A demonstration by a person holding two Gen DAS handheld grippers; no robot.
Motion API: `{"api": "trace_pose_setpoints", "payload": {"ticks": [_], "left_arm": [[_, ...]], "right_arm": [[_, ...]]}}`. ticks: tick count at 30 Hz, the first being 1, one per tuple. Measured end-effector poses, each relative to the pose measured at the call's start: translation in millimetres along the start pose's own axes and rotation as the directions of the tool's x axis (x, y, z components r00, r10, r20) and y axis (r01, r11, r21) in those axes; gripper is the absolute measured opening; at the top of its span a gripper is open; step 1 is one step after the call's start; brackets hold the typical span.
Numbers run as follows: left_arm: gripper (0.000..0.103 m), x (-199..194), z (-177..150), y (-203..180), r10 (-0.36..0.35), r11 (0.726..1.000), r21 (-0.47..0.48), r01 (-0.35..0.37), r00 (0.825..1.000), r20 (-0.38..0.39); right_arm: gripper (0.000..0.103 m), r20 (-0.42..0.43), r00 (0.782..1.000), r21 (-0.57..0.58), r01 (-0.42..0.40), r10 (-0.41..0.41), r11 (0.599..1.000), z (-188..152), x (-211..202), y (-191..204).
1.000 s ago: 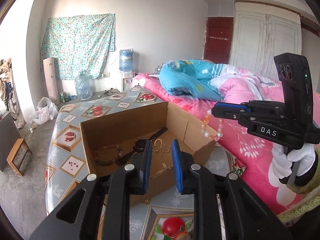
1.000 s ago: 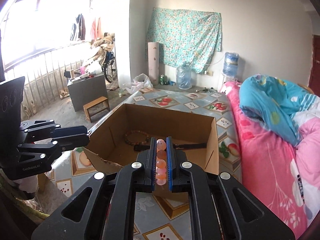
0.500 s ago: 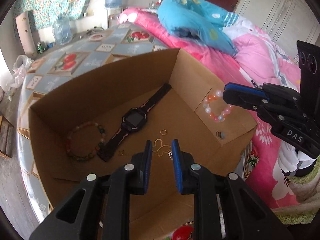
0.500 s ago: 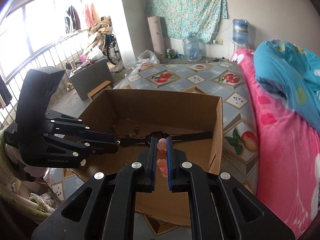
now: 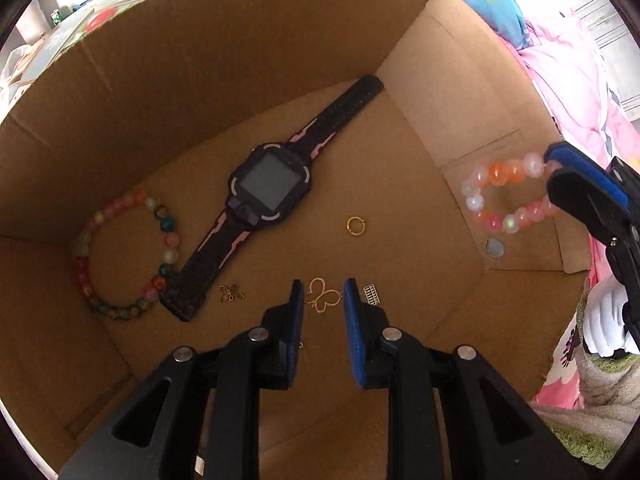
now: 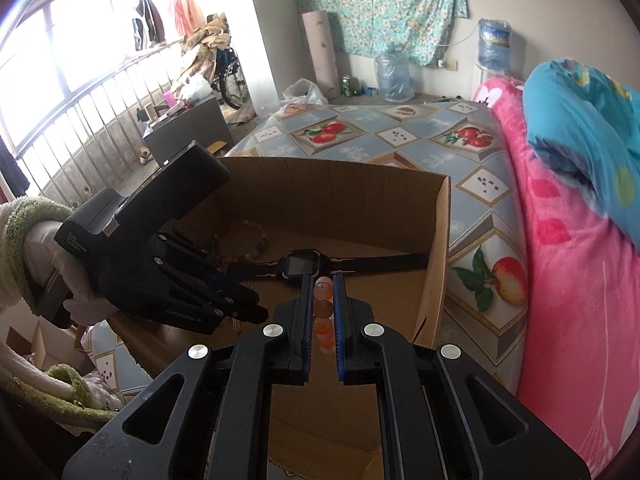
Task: Organize jewelry
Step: 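Open the left tool to drop the earring while the right tool releases the bracelet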
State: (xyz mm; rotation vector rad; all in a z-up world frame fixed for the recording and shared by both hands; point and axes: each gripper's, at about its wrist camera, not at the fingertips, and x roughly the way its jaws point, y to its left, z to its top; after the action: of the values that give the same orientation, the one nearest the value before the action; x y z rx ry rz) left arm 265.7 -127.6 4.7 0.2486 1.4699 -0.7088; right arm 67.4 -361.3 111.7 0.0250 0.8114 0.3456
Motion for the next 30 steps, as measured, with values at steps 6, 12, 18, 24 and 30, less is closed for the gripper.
{"api": "trace_pose_setpoints", "payload": {"ticks": [6,12,18,24,30], "left_arm": [[0.025,-7.5,-5.5,8.6,-0.046,0.998,-0.033,0.047,0.998,0.037],[0.025,-40.2,-21.9,12.5,-0.035,0.998,-0.041,0.044,0.979,0.200],[0.031,-92.4,-73.5,14.3,0.015,0.998,-0.062,0.013,0.898,0.440],[0.039,-131.8,-119.3,20.7,0.101,0.987,-0.158,-0.005,0.794,0.600],[0.044,-144.1,-151.8,33.8,0.176,0.972,-0.233,-0.029,0.745,0.644]], "right_arm": [[0.008,-0.024,1.000,0.004,0.005,-0.005,1.000,-2.3,-0.1,-0.8],[0.008,-0.067,0.998,-0.007,0.007,-0.008,1.000,-1.8,-0.4,-1.4],[0.008,-0.159,0.987,-0.046,-0.009,0.002,0.999,-0.1,10.3,5.1],[0.009,-0.249,0.963,-0.128,0.074,-0.104,0.989,-0.9,32.5,10.1],[0.009,-0.206,0.966,-0.126,0.129,-0.153,0.984,-0.1,20.7,8.4]]}}
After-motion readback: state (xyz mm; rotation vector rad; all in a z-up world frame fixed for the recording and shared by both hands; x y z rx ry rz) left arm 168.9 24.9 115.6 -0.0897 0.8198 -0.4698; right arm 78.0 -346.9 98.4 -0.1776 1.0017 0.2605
